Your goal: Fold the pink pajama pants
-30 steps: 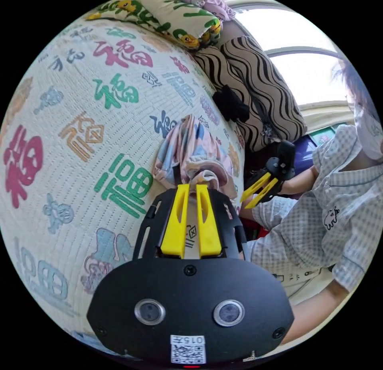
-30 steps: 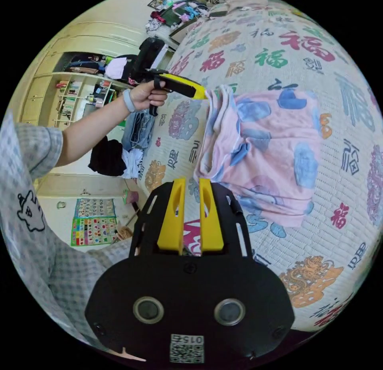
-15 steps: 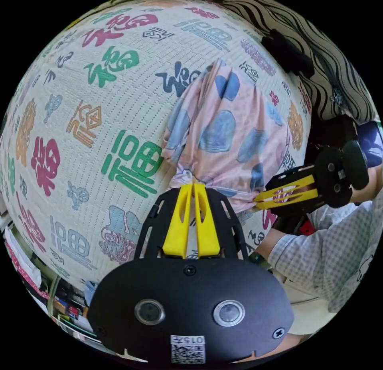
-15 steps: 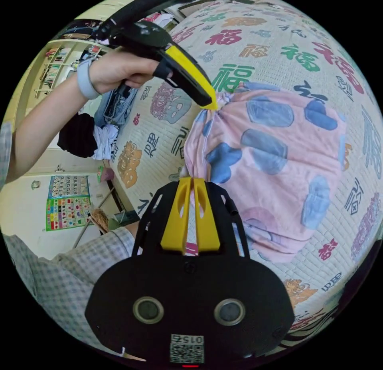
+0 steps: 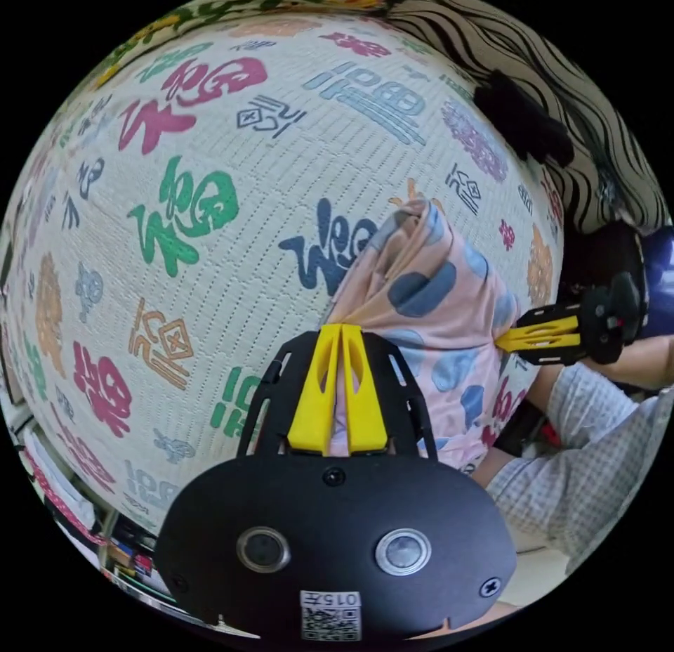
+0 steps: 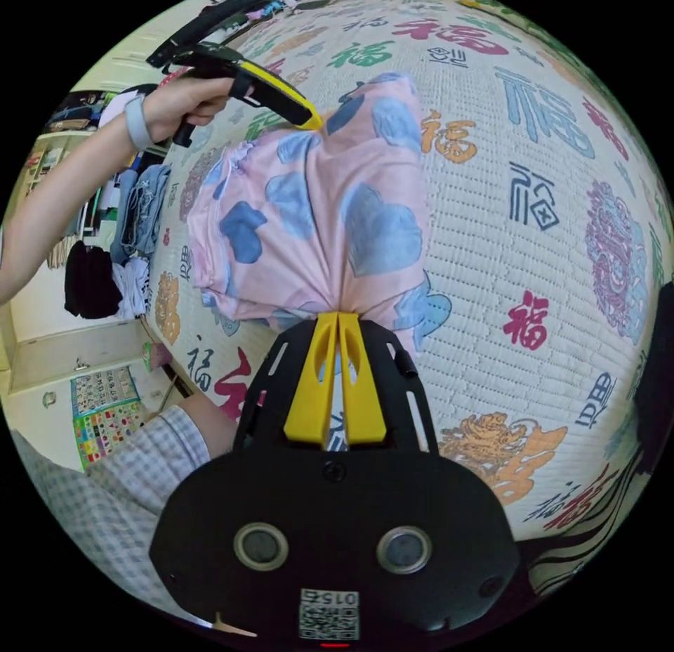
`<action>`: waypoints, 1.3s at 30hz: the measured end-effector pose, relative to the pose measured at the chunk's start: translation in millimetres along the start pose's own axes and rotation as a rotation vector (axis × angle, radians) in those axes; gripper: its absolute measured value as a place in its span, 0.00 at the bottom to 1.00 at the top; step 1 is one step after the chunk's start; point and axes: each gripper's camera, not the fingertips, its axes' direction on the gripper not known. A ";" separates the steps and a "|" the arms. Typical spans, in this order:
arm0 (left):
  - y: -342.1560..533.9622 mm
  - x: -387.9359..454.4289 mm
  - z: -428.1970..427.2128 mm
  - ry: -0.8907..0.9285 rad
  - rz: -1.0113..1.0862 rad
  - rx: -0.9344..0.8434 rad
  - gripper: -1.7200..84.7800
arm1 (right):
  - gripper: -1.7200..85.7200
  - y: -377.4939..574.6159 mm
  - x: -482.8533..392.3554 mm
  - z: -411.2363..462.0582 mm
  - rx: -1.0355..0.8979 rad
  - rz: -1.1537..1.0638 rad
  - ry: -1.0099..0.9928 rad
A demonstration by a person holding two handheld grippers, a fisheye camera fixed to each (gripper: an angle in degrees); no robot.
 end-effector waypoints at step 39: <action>308.3 -118.6 461.7 0.817 -0.694 0.376 0.21 | 0.16 -63.2 93.0 22.0 -0.062 0.118 -0.688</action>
